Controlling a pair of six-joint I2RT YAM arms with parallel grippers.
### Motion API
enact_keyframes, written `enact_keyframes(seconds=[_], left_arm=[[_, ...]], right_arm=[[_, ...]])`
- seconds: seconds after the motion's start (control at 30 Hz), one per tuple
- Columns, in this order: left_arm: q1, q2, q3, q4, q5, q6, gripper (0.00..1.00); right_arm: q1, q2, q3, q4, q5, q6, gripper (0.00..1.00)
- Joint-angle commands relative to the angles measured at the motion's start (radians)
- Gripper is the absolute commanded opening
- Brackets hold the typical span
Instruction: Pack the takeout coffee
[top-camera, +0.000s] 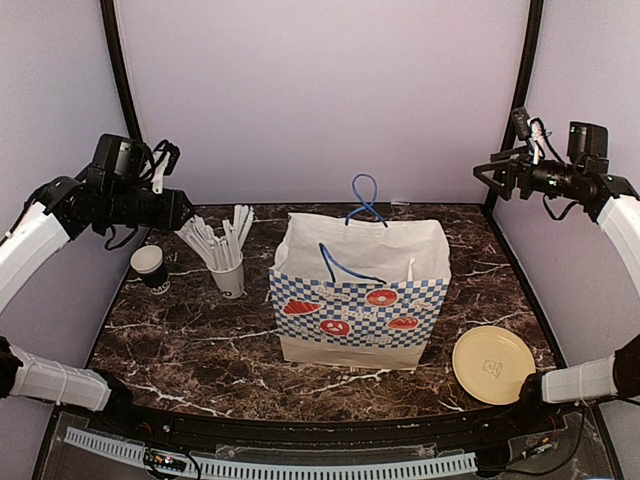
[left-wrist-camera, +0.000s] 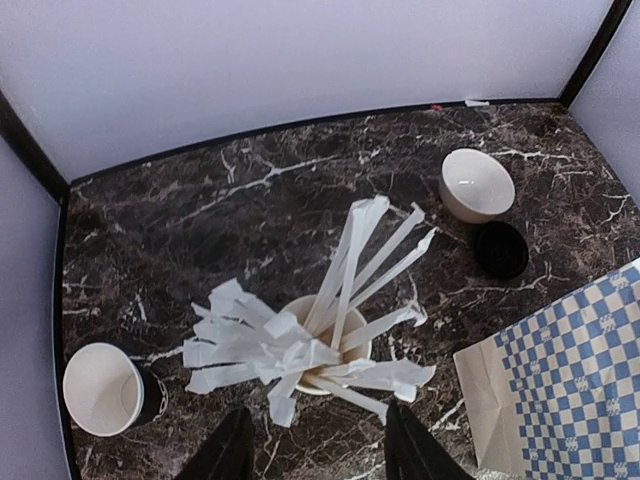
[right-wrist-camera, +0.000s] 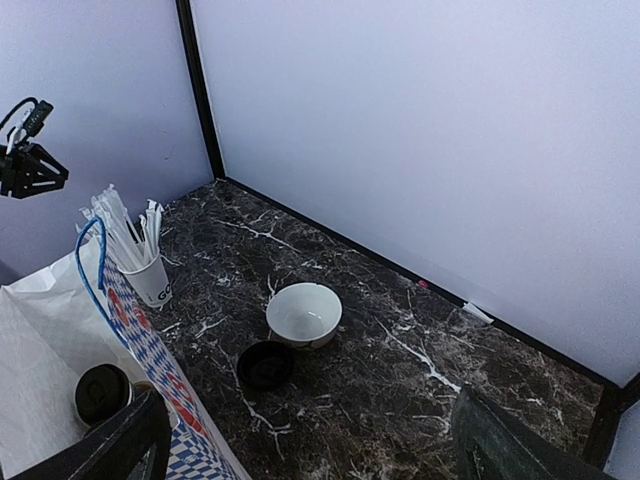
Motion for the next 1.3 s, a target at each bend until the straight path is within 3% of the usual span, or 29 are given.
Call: enact_keyframes(seconds=[0.0, 0.4, 0.83, 0.93, 1.1, 1.27], left_arm=[[0.062, -0.011, -0.053, -0.062, 0.088, -0.02, 0.46], [0.114, 0.048, -0.091, -0.043, 0.149, 0.0, 0.43], [0.122, 0.104, -0.127, 0.025, 0.071, 0.037, 0.27], [0.122, 0.114, -0.12, 0.025, 0.067, 0.05, 0.19], [0.122, 0.086, -0.083, -0.025, 0.088, 0.051, 0.02], [0.122, 0.008, -0.02, -0.172, 0.15, 0.032, 0.0]], right_arm=[[0.004, -0.007, -0.006, 0.01, -0.024, -0.013, 0.99], [0.004, -0.01, -0.009, 0.01, -0.03, -0.015, 0.98], [0.004, -0.006, -0.015, 0.014, -0.026, -0.017, 0.99], [0.003, -0.002, -0.015, 0.016, -0.027, -0.014, 0.99], [0.004, 0.004, -0.007, 0.014, -0.026, -0.014, 0.98], [0.004, 0.014, 0.003, 0.009, -0.026, -0.015, 0.99]])
